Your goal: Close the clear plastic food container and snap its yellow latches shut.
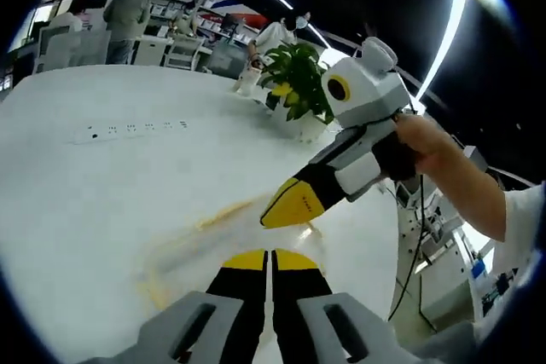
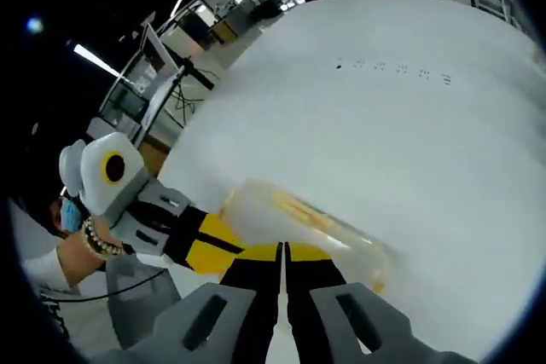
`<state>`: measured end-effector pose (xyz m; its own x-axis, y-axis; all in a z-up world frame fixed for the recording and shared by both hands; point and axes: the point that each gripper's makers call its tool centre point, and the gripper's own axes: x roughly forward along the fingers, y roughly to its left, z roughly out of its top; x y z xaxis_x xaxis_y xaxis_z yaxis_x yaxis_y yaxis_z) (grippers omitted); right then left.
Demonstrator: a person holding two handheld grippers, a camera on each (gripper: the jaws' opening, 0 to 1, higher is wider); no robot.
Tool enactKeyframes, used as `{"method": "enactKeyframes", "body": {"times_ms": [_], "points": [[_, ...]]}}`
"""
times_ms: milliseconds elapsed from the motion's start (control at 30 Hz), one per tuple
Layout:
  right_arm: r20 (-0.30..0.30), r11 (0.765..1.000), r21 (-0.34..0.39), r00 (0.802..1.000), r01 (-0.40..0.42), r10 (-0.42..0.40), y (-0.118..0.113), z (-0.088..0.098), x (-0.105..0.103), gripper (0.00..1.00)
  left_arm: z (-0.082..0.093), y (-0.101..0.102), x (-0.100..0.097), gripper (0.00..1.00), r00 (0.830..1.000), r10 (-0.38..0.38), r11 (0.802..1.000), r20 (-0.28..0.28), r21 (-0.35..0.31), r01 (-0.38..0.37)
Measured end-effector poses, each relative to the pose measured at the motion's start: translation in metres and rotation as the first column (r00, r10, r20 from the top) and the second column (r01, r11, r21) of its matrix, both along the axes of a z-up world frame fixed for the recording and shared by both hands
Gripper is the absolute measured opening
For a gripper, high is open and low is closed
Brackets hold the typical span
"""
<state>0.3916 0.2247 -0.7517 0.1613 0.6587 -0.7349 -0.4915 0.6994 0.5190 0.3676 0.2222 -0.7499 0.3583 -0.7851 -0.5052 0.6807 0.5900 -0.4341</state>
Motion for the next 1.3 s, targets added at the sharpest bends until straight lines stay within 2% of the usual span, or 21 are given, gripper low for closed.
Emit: {"method": "enactKeyframes", "body": {"times_ms": [200, 433, 600, 767, 800, 867, 900, 1000, 1067, 1233, 1300], "points": [[-0.012, 1.000, -0.011, 1.000, -0.022, 0.021, 0.004, -0.006, -0.002, 0.00, -0.001, -0.006, -0.001, 0.00, 1.000, -0.017, 1.000, -0.024, -0.020, 0.017], [-0.017, 0.999, -0.024, 1.000, -0.026, 0.026, 0.002, -0.009, -0.001, 0.00, -0.006, -0.008, -0.004, 0.00, 0.999, -0.042, 0.999, -0.018, 0.006, 0.042], [0.015, 1.000, -0.023, 1.000, 0.008, -0.008, 0.002, -0.006, 0.013, 0.00, -0.013, -0.011, -0.021, 0.00, 0.995, -0.094, 0.995, -0.029, 0.042, 0.096], [0.065, 0.999, -0.025, 0.997, 0.047, -0.045, 0.007, -0.004, 0.027, 0.00, -0.006, -0.018, -0.036, 0.00, 0.989, -0.144, 0.989, -0.034, 0.029, 0.145], [0.073, 0.998, -0.021, 0.995, 0.062, -0.060, 0.008, -0.004, 0.031, 0.00, -0.007, -0.017, -0.038, 0.00, 0.988, -0.150, 0.988, -0.041, 0.029, 0.151], [0.076, 0.997, -0.011, 0.994, 0.079, -0.078, 0.010, -0.004, 0.036, 0.00, -0.005, -0.018, -0.046, 0.00, 0.983, -0.155, 0.988, -0.099, 0.003, 0.156], [0.087, 0.996, -0.008, 0.992, 0.093, -0.092, 0.010, -0.004, 0.040, 0.00, -0.005, -0.017, -0.047, 0.00, 0.982, -0.161, 0.987, -0.101, 0.003, 0.162], [0.093, 0.994, -0.008, 0.990, 0.105, -0.104, 0.011, -0.004, 0.046, 0.00, -0.008, -0.013, -0.048, 0.00, 0.981, -0.180, 0.982, -0.067, 0.051, 0.184], [0.090, 0.994, -0.014, 0.990, 0.111, -0.110, 0.012, -0.008, 0.048, 0.00, -0.013, -0.012, -0.051, 0.00, 0.979, -0.189, 0.979, -0.076, 0.068, 0.194], [0.074, 0.990, -0.112, 0.994, 0.088, -0.080, 0.004, -0.028, 0.054, 0.00, -0.021, -0.012, -0.057, 0.00, 0.974, -0.217, 0.969, -0.072, 0.106, 0.224], [0.083, 0.989, -0.109, 0.993, 0.096, -0.087, 0.004, -0.028, 0.053, 0.00, -0.021, -0.012, -0.058, 0.00, 0.973, -0.220, 0.968, -0.074, 0.107, 0.227]]}}
